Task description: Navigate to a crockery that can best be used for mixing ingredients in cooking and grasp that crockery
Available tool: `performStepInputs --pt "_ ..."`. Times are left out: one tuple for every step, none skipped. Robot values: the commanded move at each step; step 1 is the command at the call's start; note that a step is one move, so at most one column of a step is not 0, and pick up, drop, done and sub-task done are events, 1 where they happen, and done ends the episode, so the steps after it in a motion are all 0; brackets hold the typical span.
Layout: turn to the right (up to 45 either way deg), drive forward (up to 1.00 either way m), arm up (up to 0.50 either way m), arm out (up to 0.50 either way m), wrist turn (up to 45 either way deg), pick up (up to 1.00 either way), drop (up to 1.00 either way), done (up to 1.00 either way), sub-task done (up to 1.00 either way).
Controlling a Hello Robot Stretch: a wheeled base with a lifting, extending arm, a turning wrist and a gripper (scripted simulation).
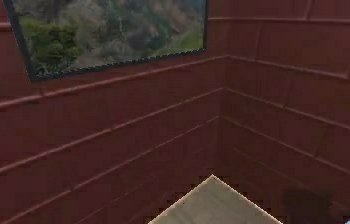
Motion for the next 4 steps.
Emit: performStepInputs --pt "45.0 0.00 0.00 0.00 0.0 0.00 0.00 0.00 0.00" --pt "45.0 0.00 0.00 0.00 0.0 0.00 0.00 0.00 0.00" --pt "45.0 0.00 0.00 0.00 0.0 0.00 0.00 0.00 0.00" --pt "3.0 0.00 0.00 0.00 0.0 0.00 0.00 0.00 0.00"
